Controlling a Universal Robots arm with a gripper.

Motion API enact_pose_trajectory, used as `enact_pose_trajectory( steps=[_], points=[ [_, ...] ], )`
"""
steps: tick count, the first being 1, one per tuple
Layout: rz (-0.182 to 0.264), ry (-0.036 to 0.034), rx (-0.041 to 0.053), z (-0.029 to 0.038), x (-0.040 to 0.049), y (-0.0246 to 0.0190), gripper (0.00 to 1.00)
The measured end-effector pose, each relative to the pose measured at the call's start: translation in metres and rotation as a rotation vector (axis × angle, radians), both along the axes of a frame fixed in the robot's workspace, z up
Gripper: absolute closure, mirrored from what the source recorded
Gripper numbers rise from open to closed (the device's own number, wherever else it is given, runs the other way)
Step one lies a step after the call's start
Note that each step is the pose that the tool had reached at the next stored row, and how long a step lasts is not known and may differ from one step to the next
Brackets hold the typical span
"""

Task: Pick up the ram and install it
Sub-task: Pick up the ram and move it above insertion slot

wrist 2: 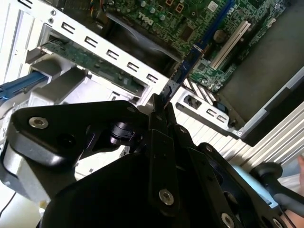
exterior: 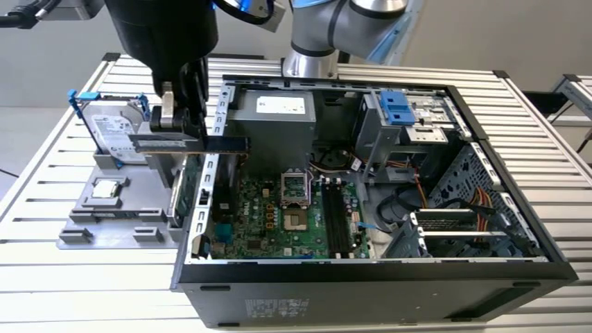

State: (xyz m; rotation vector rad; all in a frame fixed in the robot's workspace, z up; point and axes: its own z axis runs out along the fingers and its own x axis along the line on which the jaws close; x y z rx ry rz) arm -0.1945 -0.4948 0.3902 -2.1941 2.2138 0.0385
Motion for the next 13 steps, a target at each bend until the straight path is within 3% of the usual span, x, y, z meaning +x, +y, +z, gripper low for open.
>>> enact_pose_trajectory(
  steps=[13],
  points=[
    [0.000, 0.0000, -0.0001, 0.0000, 0.0130, 0.0005, 1.00]
  ],
)
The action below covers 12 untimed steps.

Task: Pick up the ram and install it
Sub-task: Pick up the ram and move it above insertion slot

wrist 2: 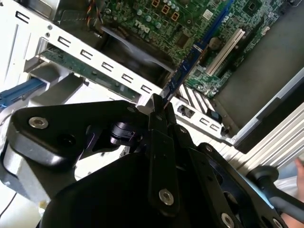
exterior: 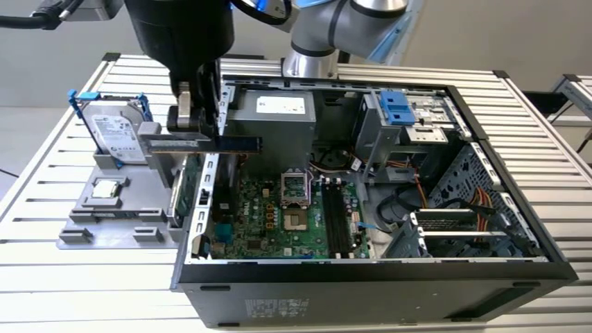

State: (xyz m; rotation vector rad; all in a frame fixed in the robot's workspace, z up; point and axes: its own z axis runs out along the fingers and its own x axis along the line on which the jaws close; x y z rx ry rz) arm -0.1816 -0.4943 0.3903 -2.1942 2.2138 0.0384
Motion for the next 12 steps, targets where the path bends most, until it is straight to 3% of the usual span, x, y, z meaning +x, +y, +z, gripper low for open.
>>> enact_pose_trajectory(
  steps=[12],
  points=[
    [0.000, 0.0000, 0.0000, 0.0000, 0.0121, 0.0002, 1.00]
  ],
)
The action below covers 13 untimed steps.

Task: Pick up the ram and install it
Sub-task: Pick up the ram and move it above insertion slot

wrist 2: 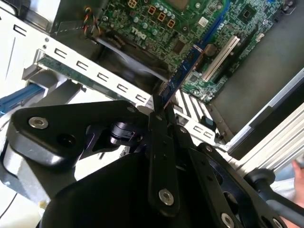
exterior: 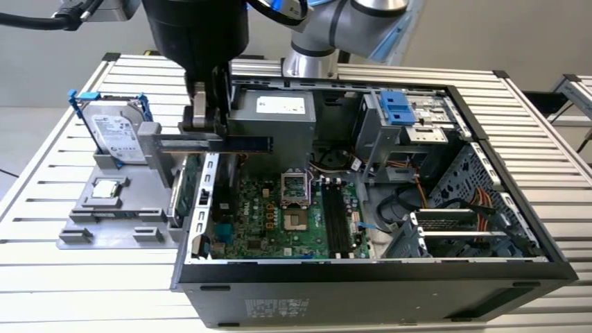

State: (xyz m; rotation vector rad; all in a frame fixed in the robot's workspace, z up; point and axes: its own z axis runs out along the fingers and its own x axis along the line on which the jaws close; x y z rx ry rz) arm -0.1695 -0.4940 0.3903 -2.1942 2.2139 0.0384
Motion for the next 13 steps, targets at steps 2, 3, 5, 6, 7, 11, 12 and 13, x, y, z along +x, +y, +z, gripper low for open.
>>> enact_pose_trajectory(
  steps=[2, 3, 5, 6, 7, 11, 12, 13],
  points=[
    [0.000, -0.0001, 0.0000, 0.0000, 0.0021, 0.0000, 1.00],
    [0.000, 0.0000, 0.0000, 0.0000, 0.0031, 0.0000, 1.00],
    [0.000, -0.0001, 0.0001, -0.0001, 0.0051, 0.0001, 1.00],
    [0.000, 0.0000, 0.0001, 0.0000, 0.0062, 0.0001, 1.00],
    [0.000, 0.0000, 0.0000, 0.0000, 0.0072, 0.0001, 1.00],
    [0.000, -0.0001, 0.0001, 0.0000, 0.0109, 0.0002, 1.00],
    [0.000, 0.0000, 0.0000, 0.0000, 0.0112, 0.0002, 1.00],
    [0.000, -0.0001, 0.0001, 0.0000, 0.0142, 0.0003, 1.00]
  ],
)
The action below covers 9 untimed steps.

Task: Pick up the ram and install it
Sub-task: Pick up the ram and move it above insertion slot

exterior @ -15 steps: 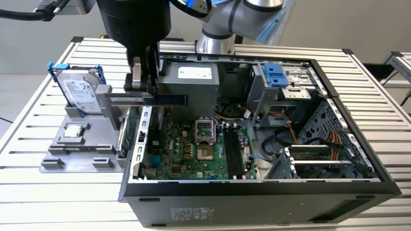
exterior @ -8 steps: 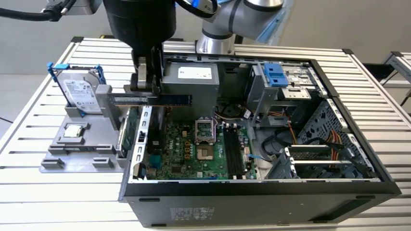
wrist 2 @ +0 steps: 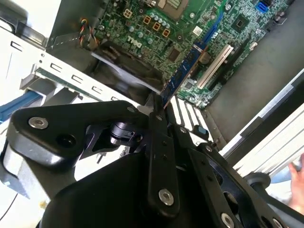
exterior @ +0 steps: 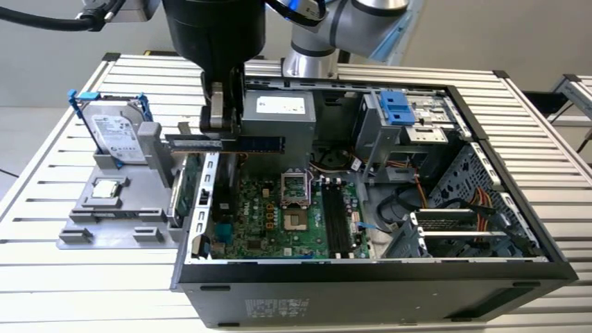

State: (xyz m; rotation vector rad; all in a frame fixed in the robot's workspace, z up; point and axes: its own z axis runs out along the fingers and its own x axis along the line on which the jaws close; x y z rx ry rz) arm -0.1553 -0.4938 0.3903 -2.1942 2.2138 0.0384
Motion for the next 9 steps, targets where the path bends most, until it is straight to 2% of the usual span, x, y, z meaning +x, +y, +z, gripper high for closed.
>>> enact_pose_trajectory(
  steps=[9],
  points=[
    [-0.005, 0.0000, 0.0000, 0.0000, 0.0105, 0.0001, 1.00]
  ],
)
